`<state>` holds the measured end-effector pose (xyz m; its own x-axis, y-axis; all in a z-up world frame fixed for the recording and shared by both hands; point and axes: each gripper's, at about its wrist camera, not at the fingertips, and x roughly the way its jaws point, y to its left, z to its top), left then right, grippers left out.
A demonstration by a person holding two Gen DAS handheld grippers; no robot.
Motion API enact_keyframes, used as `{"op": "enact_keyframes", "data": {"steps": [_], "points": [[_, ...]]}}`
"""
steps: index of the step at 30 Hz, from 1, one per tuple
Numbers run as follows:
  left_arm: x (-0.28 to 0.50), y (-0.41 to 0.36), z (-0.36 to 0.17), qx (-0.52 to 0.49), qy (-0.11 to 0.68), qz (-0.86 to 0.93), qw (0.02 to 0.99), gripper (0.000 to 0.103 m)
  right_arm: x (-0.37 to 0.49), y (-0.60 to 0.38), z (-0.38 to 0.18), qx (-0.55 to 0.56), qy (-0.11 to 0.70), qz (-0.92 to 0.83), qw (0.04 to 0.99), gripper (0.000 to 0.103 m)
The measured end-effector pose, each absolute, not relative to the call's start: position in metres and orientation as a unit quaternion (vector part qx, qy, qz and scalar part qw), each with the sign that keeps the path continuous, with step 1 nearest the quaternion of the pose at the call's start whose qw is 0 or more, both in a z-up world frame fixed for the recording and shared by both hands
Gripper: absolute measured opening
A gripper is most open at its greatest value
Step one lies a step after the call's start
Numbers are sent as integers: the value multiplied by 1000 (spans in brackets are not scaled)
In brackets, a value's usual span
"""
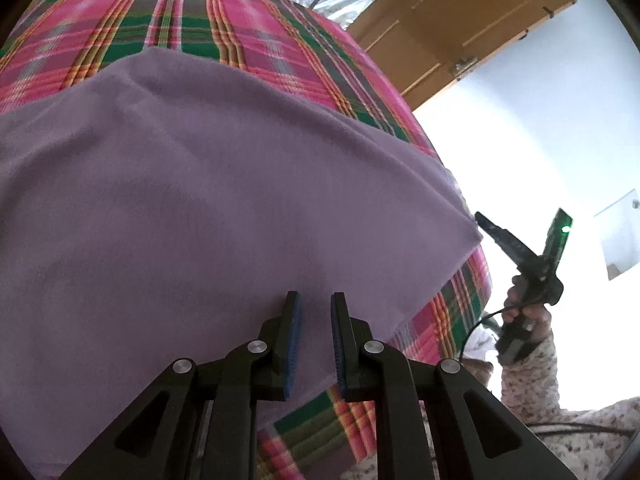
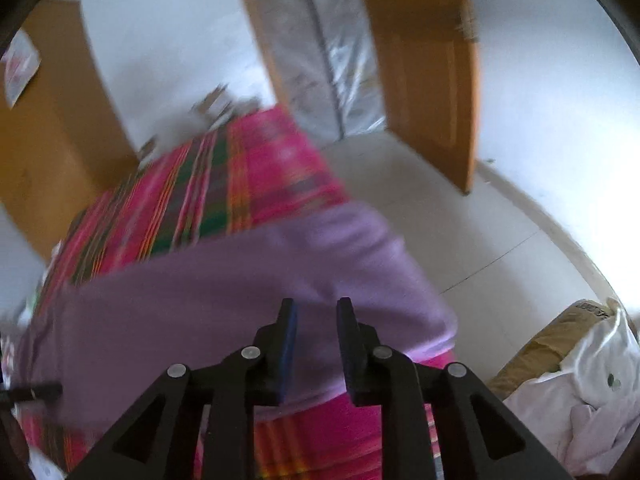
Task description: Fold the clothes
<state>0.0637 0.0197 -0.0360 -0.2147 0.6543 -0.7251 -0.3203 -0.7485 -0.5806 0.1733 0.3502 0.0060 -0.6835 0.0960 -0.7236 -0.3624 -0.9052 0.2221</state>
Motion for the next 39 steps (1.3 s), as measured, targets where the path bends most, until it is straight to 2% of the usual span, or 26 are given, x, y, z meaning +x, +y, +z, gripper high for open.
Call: {"op": "enact_keyframes", "data": {"steps": [5, 6, 18, 23, 24, 26, 31, 39], "points": [[70, 1, -41, -541, -182, 752, 329, 15, 172, 339, 13, -388, 157, 898, 138, 22], [70, -1, -41, -540, -182, 753, 328, 15, 168, 331, 17, -387, 145, 901, 135, 25], [-2, -10, -32, -533, -176, 778, 282, 15, 53, 158, 22, -417, 45, 890, -177, 23], [-43, -4, -36, -535, -179, 774, 288, 15, 19, 127, 6, -445, 20, 881, -159, 21], [-51, -3, -36, -535, -182, 773, 290, 15, 13, 124, 4, -442, 17, 884, -148, 17], [-67, -3, -38, -533, -194, 770, 292, 15, 0, 121, 1, -440, 11, 889, -128, 16], [-99, -8, -44, -527, -240, 761, 292, 15, -21, 120, 1, -442, 23, 891, -103, 14], [-104, -27, -45, -508, -277, 766, 280, 15, -34, 130, 1, -446, 63, 890, -69, 15]]}}
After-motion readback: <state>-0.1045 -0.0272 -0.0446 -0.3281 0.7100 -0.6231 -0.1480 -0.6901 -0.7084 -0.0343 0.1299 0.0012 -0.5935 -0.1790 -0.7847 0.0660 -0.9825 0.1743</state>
